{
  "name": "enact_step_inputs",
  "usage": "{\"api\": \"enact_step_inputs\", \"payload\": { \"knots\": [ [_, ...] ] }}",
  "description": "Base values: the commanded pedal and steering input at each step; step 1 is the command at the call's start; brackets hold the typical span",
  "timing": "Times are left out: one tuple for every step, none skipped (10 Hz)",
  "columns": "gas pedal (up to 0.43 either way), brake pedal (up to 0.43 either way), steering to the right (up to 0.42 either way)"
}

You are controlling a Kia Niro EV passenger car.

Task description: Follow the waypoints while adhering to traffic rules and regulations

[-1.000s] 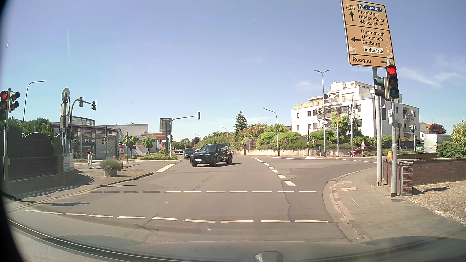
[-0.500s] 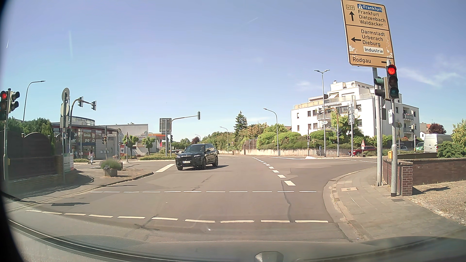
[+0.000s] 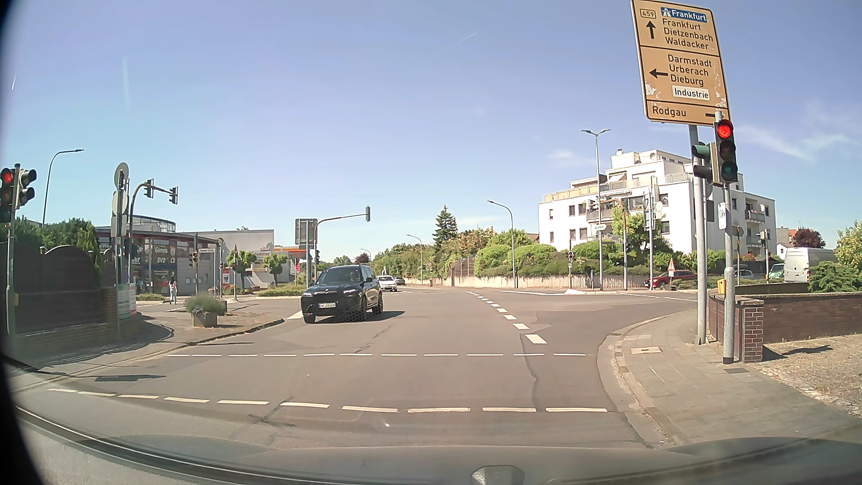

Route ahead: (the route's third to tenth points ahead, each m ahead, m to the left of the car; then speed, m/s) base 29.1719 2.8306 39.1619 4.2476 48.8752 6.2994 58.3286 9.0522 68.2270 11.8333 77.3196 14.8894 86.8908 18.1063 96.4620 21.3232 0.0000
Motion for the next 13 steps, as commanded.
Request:
{"api": "enact_step_inputs", "payload": {
  "knots": [
    [0.000, 0.366, -0.005],
    [0.000, 0.366, -0.005],
    [0.000, 0.366, -0.005],
    [0.000, 0.366, -0.005],
    [0.000, 0.366, -0.005],
    [0.000, 0.366, -0.005],
    [0.000, 0.366, -0.005],
    [0.000, 0.366, -0.005],
    [0.000, 0.366, -0.005],
    [0.000, 0.366, -0.005],
    [0.000, 0.366, -0.005],
    [0.000, 0.366, -0.005],
    [0.000, 0.366, -0.005]
  ]
}}
